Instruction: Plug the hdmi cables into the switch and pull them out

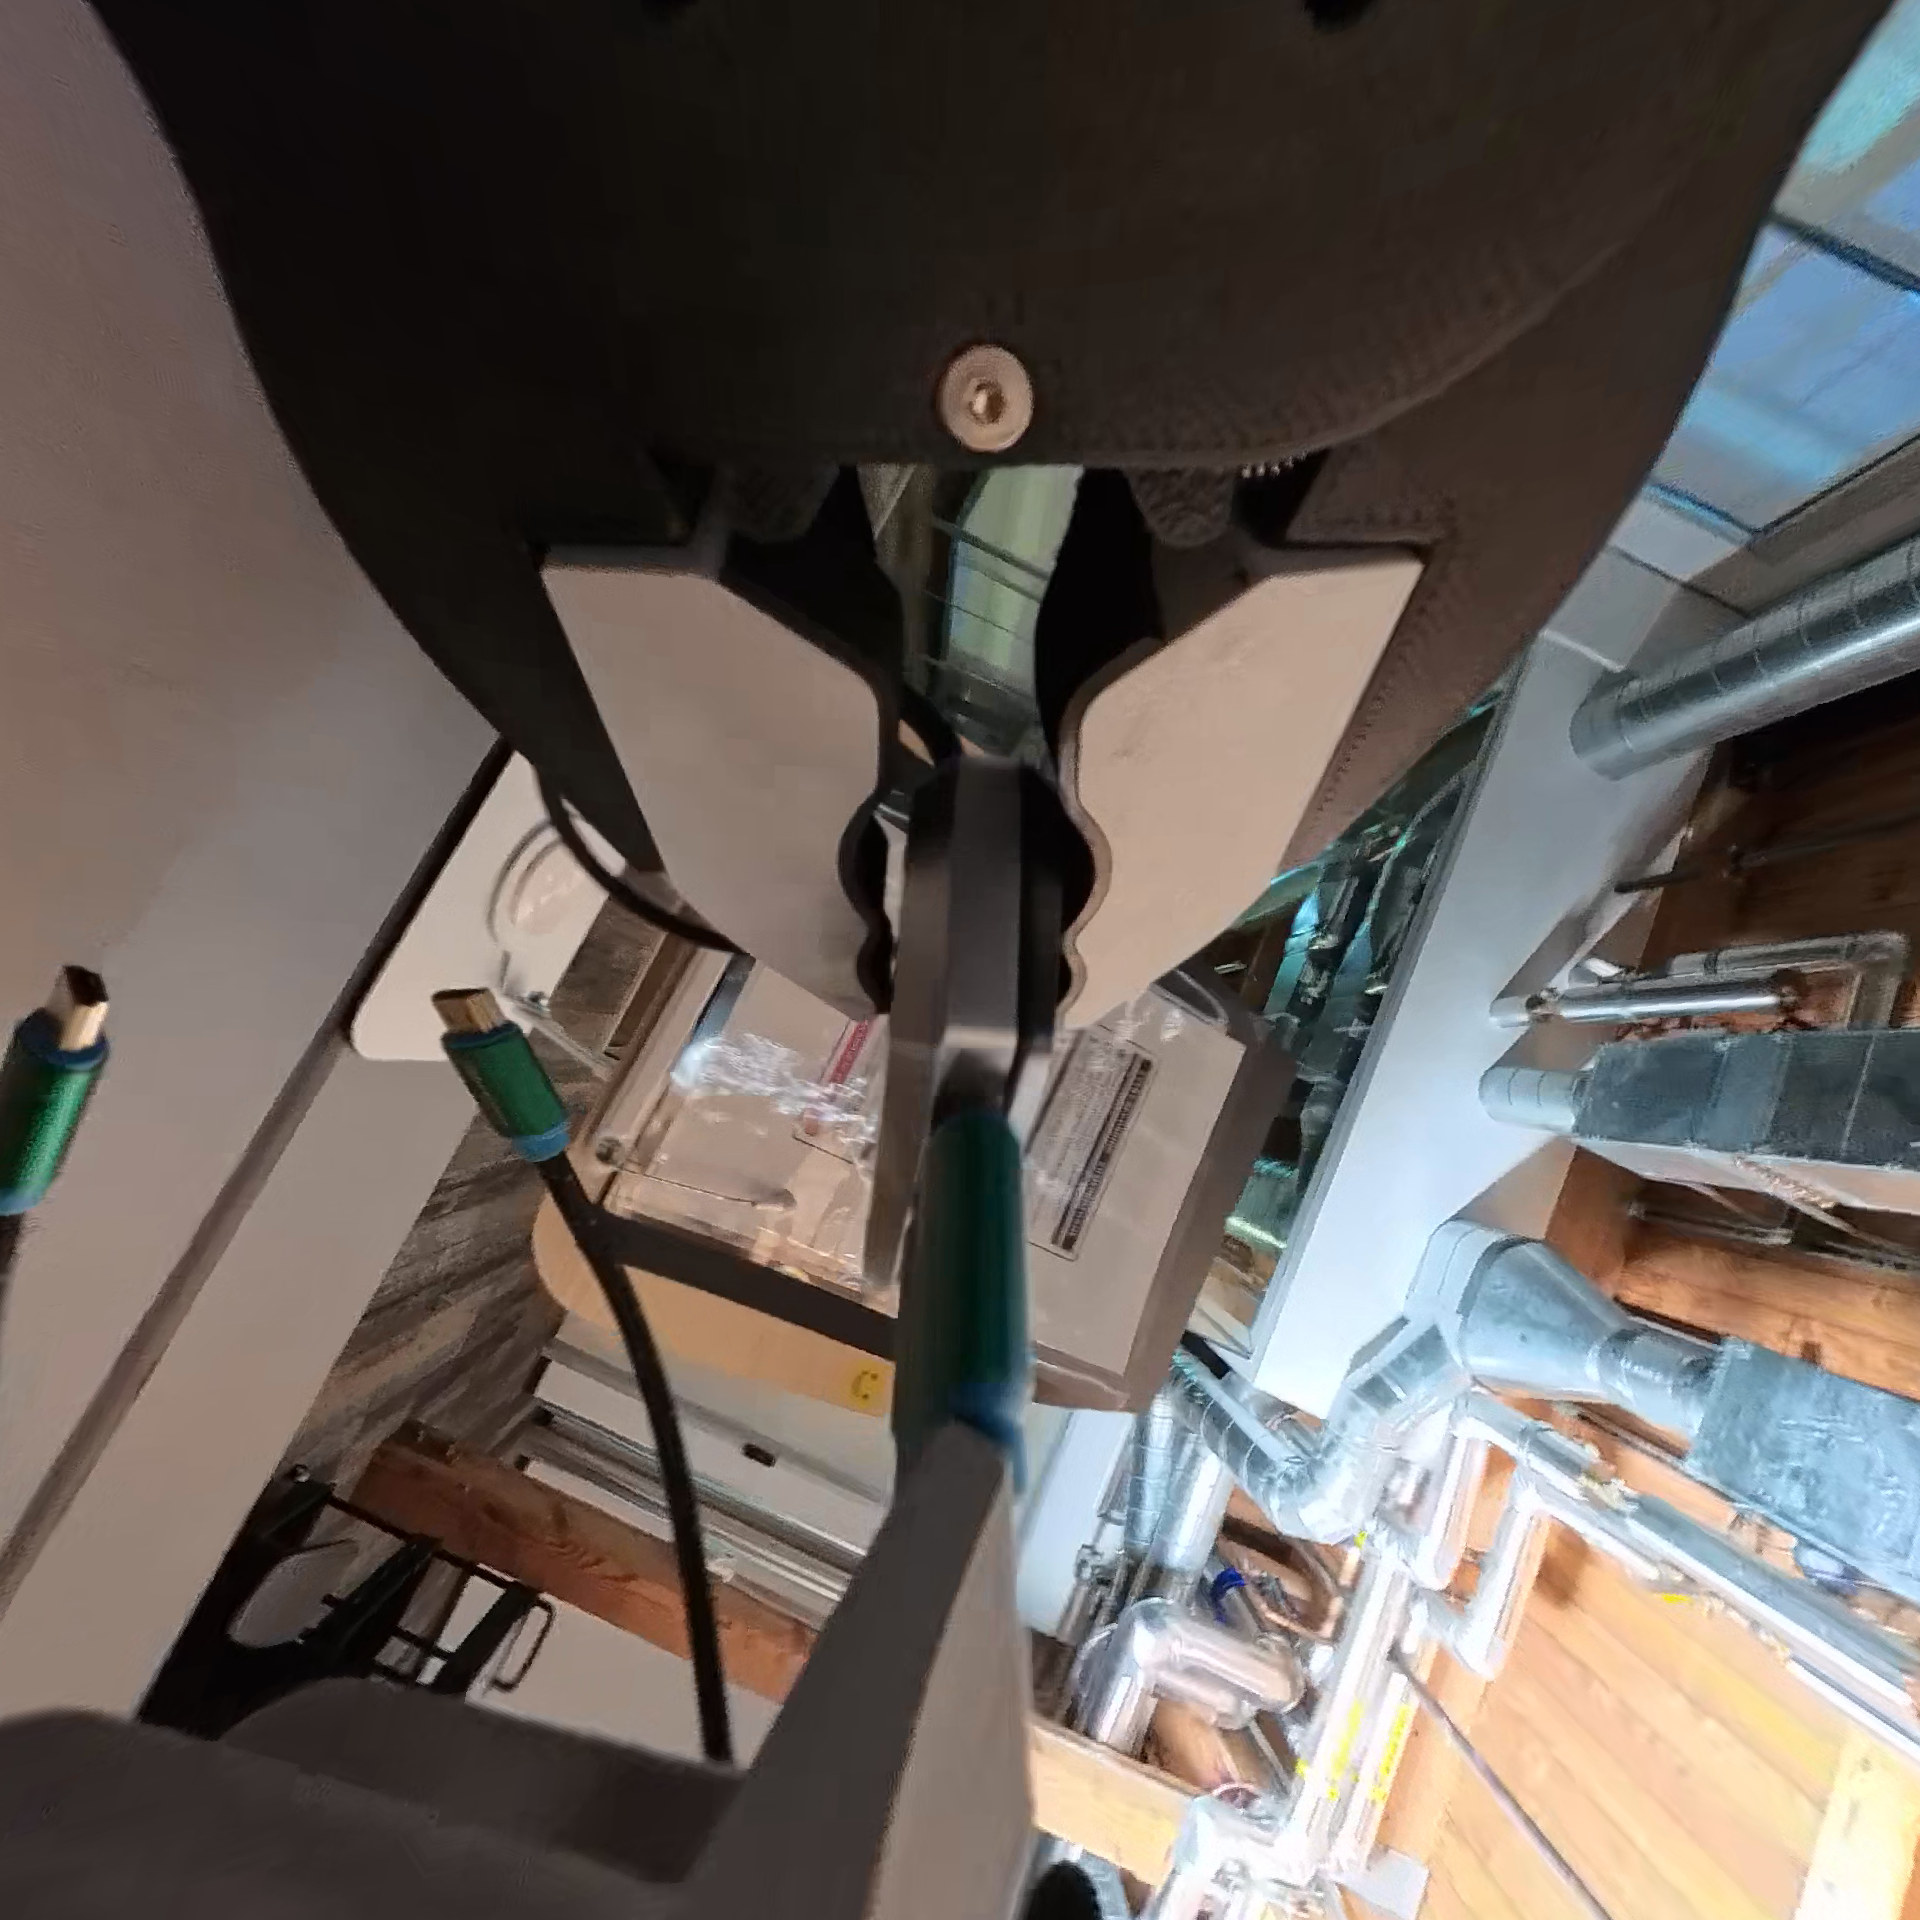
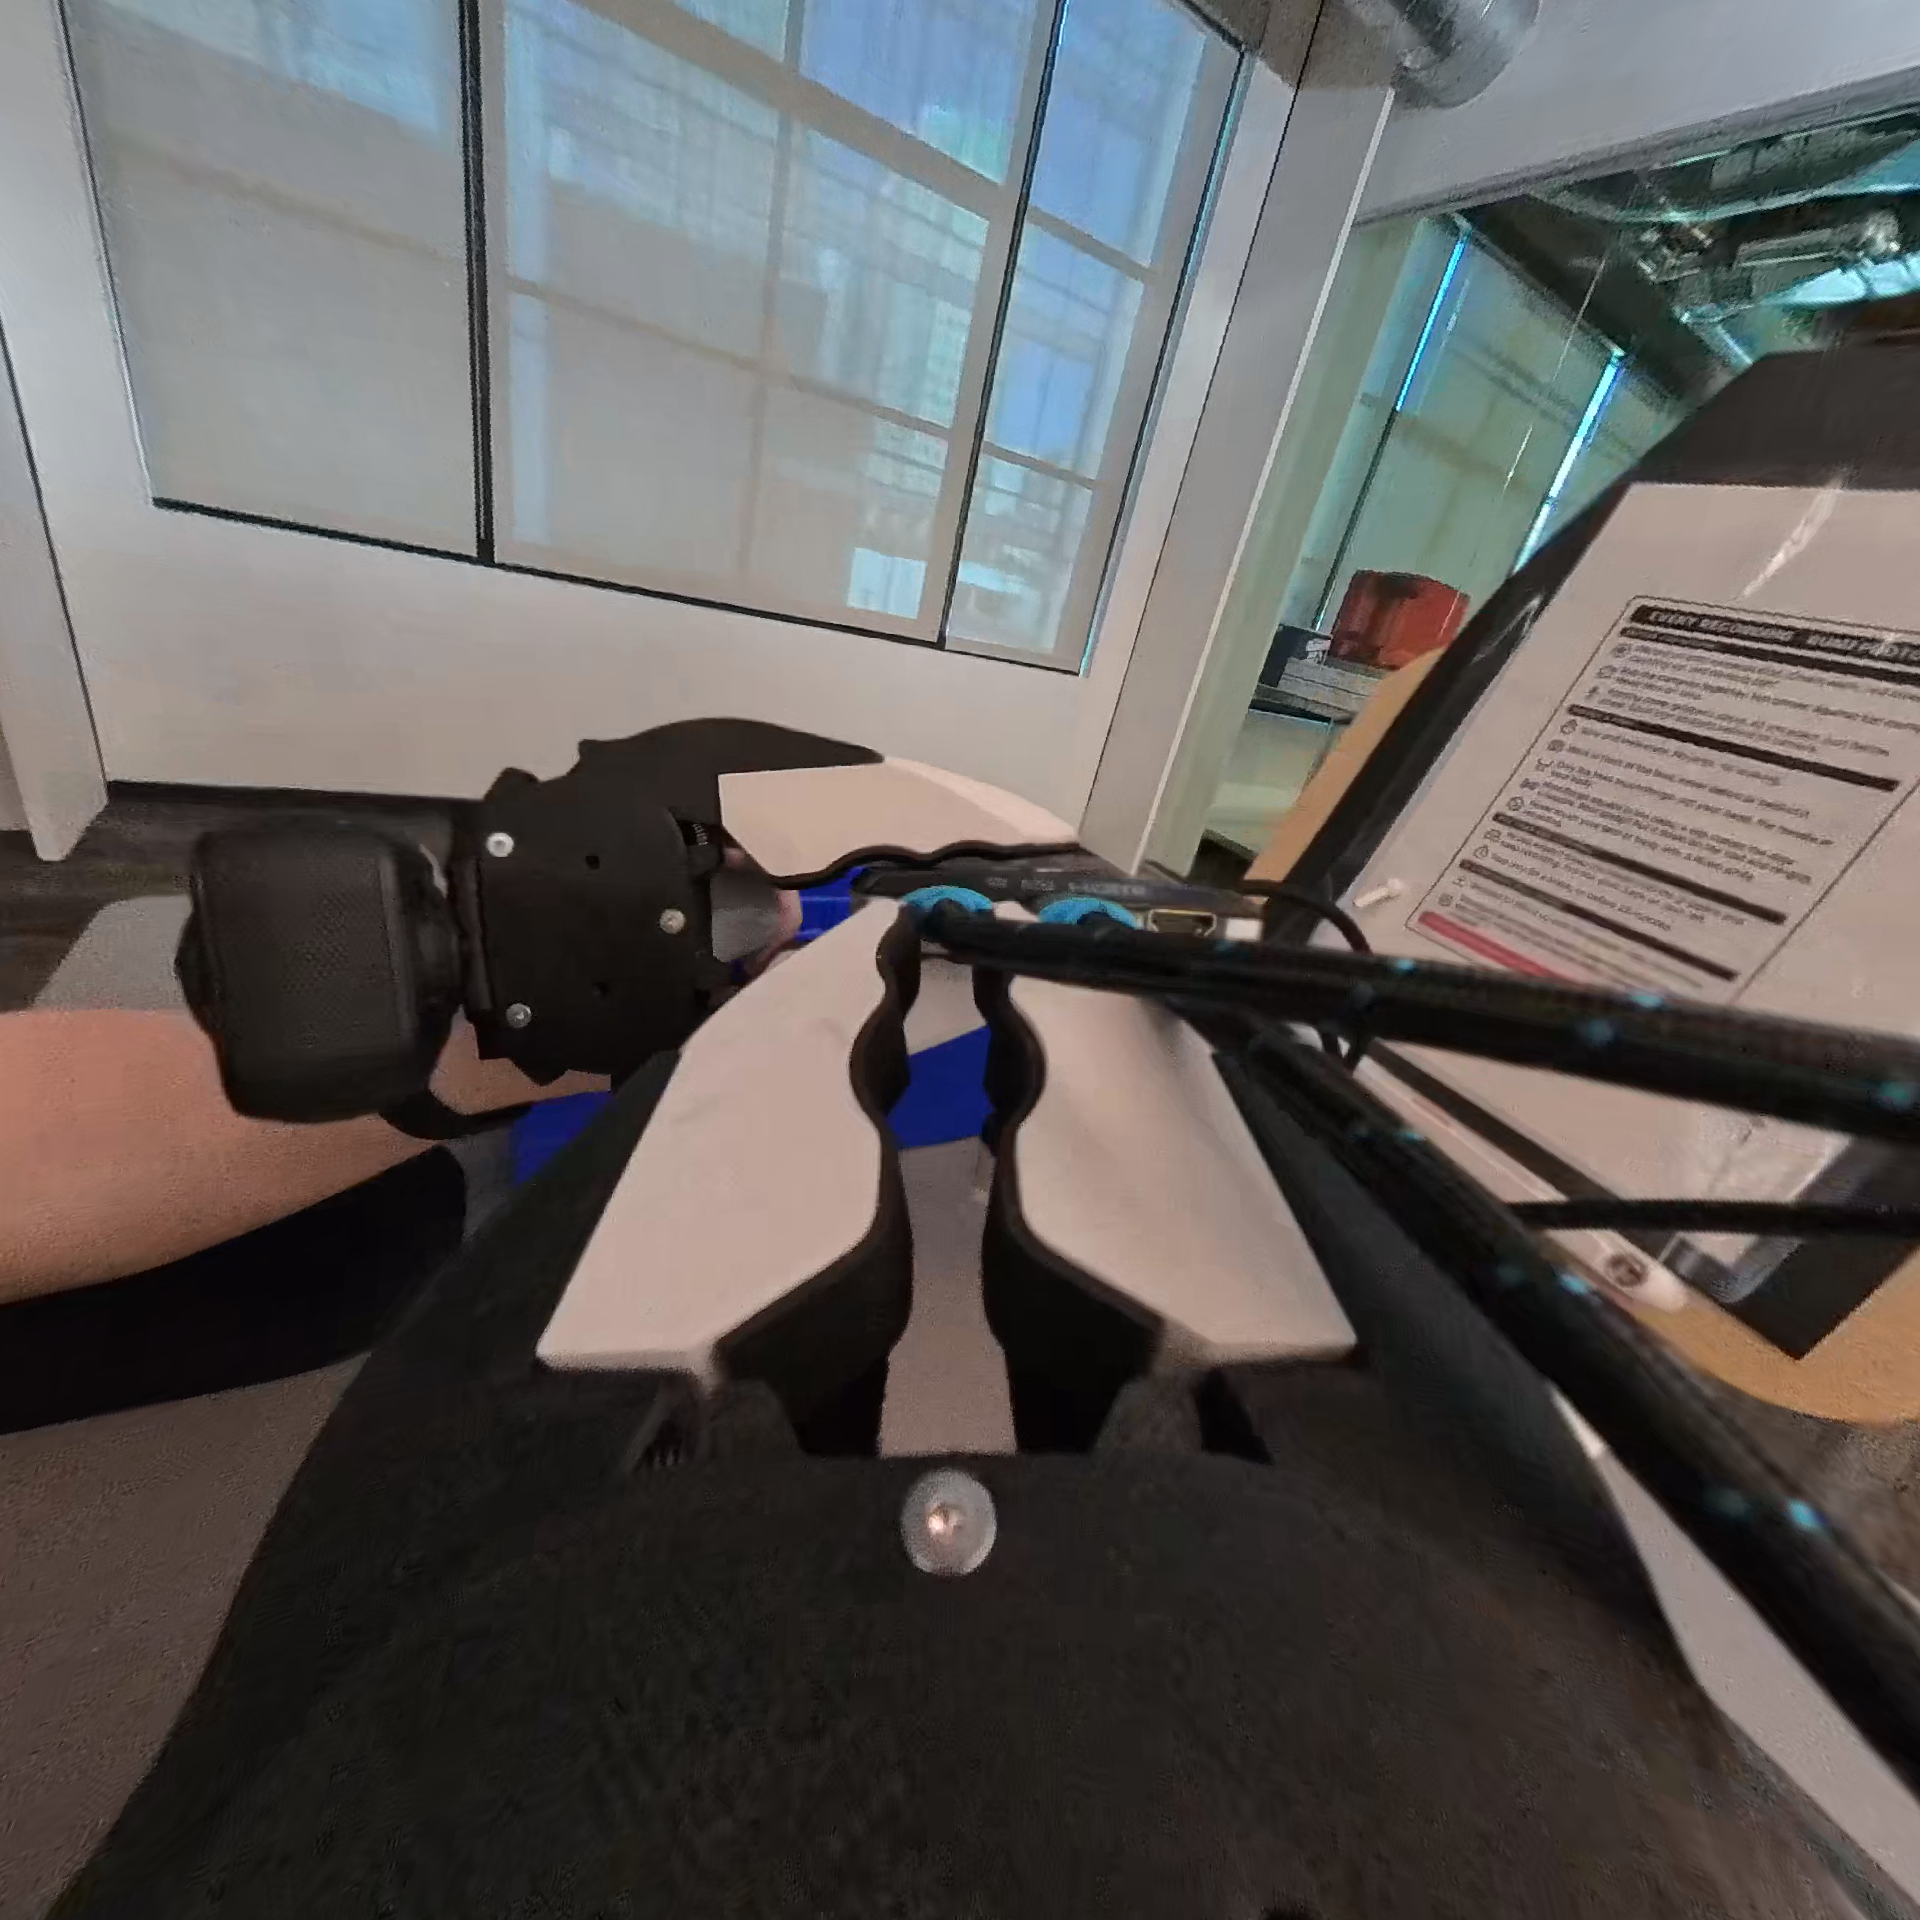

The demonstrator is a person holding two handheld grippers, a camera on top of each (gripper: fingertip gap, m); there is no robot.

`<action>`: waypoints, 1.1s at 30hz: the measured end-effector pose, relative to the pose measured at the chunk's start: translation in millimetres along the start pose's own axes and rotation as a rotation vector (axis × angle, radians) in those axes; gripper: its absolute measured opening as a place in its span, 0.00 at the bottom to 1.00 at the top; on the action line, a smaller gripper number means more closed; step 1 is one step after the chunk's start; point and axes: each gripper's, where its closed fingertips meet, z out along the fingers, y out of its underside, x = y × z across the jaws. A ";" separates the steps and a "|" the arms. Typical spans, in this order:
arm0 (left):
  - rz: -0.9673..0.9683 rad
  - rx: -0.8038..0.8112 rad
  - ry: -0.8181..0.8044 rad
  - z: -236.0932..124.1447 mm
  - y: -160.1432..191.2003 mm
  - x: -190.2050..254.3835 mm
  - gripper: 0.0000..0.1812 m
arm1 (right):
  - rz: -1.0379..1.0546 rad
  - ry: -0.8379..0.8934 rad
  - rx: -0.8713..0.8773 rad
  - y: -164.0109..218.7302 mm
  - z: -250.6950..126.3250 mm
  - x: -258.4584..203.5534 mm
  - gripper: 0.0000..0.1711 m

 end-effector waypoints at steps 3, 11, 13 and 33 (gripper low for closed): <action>0.039 0.004 -0.063 -0.2 -6.8 0.6 0.15 | -0.049 -0.006 -0.033 -0.6 3.3 -10.3 0.07; 0.041 0.023 -0.007 1.8 -0.8 10.4 0.12 | -0.004 -0.036 -0.135 10.9 4.9 -10.9 0.05; 0.059 0.033 -0.015 1.1 -1.5 10.7 0.13 | 0.018 -0.049 -0.150 10.4 4.1 -11.6 0.04; -0.142 -0.145 0.145 5.3 33.7 -1.2 0.12 | 0.011 -0.188 -0.207 -54.5 -94.4 6.0 0.06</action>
